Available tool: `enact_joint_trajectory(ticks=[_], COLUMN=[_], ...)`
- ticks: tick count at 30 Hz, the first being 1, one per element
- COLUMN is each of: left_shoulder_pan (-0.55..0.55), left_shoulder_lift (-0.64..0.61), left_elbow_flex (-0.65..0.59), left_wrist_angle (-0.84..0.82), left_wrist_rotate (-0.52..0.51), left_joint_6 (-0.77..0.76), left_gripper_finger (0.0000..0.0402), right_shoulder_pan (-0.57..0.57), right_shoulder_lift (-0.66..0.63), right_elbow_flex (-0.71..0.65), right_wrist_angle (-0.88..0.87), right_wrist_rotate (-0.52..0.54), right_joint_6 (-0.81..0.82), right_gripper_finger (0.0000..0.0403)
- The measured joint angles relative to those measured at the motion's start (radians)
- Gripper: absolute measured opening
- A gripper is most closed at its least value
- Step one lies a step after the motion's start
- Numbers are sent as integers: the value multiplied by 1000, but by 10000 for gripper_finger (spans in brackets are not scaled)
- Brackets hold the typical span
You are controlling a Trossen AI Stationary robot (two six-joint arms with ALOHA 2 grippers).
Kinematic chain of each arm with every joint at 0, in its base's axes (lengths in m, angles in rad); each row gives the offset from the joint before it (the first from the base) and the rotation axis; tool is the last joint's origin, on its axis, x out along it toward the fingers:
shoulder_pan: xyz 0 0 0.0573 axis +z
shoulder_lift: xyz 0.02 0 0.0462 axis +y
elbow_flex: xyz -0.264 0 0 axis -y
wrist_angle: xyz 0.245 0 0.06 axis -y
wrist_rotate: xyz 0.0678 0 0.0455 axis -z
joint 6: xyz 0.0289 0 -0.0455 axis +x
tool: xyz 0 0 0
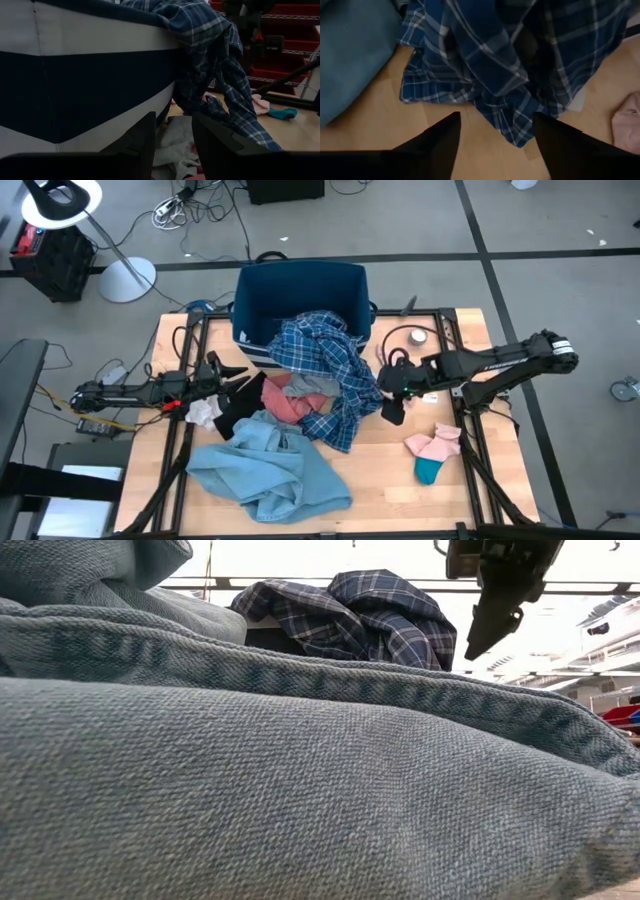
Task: Sort clothes
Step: Put the blue pajamas into the blue bin
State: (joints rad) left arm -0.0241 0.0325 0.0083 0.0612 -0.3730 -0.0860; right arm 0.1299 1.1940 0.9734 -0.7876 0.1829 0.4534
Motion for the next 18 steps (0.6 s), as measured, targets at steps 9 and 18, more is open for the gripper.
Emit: enact_joint_trajectory(ticks=[9,18], left_shoulder_pan=[0,0], left_shoulder_lift=[0,0], left_elbow_flex=[0,0], left_wrist_angle=[0,0], left_wrist_rotate=[0,0], left_joint_6=[0,0], left_gripper_finger=[133,133], right_shoulder_pan=[-14,-65], right_shoulder_lift=[4,5], right_elbow_flex=[-96,-390], right_wrist_angle=[55,483], right_wrist_rotate=[100,142], right_joint_6=[-2,-32], right_gripper_finger=[335,345])
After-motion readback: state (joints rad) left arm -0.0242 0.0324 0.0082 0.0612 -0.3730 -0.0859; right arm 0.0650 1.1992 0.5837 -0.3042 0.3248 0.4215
